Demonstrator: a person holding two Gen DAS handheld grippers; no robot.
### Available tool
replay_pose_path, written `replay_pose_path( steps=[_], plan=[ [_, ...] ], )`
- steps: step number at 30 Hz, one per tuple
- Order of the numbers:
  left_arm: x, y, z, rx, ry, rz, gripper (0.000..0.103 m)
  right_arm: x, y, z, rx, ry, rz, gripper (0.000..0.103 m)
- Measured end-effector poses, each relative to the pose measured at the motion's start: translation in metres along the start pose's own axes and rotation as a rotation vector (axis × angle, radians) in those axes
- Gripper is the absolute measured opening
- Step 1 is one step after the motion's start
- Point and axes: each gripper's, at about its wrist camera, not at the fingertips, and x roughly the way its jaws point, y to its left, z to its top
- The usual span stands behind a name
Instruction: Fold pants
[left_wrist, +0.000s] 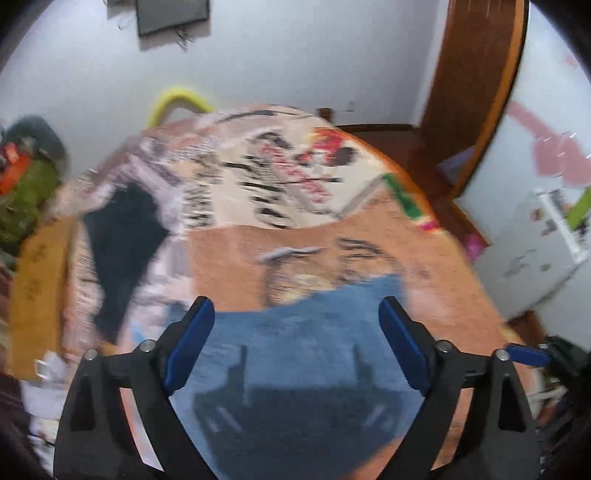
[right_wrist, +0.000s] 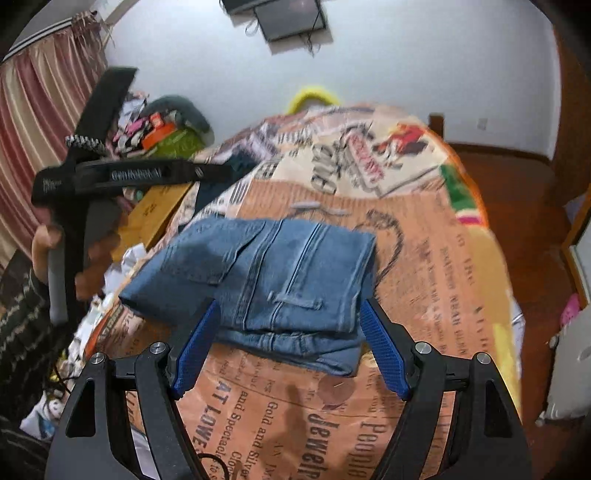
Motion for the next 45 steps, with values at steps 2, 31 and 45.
replay_pose_path(
  steps=[2,31,45],
  plan=[
    [0.014,0.019,0.002,0.032,0.015,0.090,0.095,0.017,-0.001,-0.001,0.011,0.056,0.022,0.075],
    [0.095,0.129,-0.103,0.134,0.311,0.291,0.101,0.094,-0.004,0.006,0.037,0.247,0.026,0.088],
    [-0.001,0.122,-0.179,-0.013,0.229,0.335,0.101,0.124,0.036,0.009,-0.036,0.305,0.141,0.086]
  ],
)
